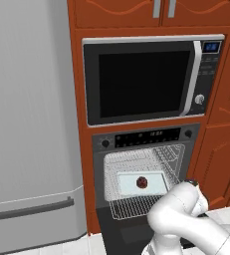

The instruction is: Take the baked cake out of the oven and place it on the plate for cooling. Then close the oven door.

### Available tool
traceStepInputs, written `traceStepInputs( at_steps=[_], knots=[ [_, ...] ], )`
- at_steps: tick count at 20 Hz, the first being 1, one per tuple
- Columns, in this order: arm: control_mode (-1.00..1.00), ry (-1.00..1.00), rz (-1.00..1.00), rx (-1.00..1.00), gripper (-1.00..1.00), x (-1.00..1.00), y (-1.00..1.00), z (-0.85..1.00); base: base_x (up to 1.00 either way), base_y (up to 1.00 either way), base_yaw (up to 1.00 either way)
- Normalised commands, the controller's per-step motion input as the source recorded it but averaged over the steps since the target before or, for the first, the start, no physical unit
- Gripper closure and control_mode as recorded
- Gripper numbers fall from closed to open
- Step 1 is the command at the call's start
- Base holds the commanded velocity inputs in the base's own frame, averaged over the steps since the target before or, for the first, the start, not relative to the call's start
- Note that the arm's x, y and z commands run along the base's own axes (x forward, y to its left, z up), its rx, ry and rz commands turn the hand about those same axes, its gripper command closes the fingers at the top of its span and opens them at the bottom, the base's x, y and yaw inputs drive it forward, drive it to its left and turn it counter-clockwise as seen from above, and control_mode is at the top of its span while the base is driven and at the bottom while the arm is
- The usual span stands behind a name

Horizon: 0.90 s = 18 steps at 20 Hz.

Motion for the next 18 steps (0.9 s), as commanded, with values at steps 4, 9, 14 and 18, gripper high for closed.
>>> traceStepInputs(
  at_steps=[4,9,14,18],
  knots=[
    [-1.00,-0.11,0.31,0.00,-1.00,-0.11,0.00,0.80,0.00,0.00,0.00],
    [-1.00,-0.16,0.37,0.00,-1.00,-0.07,0.00,0.50,0.00,0.00,0.00],
    [-1.00,-0.39,0.40,0.00,-1.00,-0.12,0.11,0.39,0.00,0.00,0.00],
    [-1.00,-0.42,0.38,0.00,-1.00,-0.12,0.12,0.29,0.00,0.00,0.00]
  ],
)
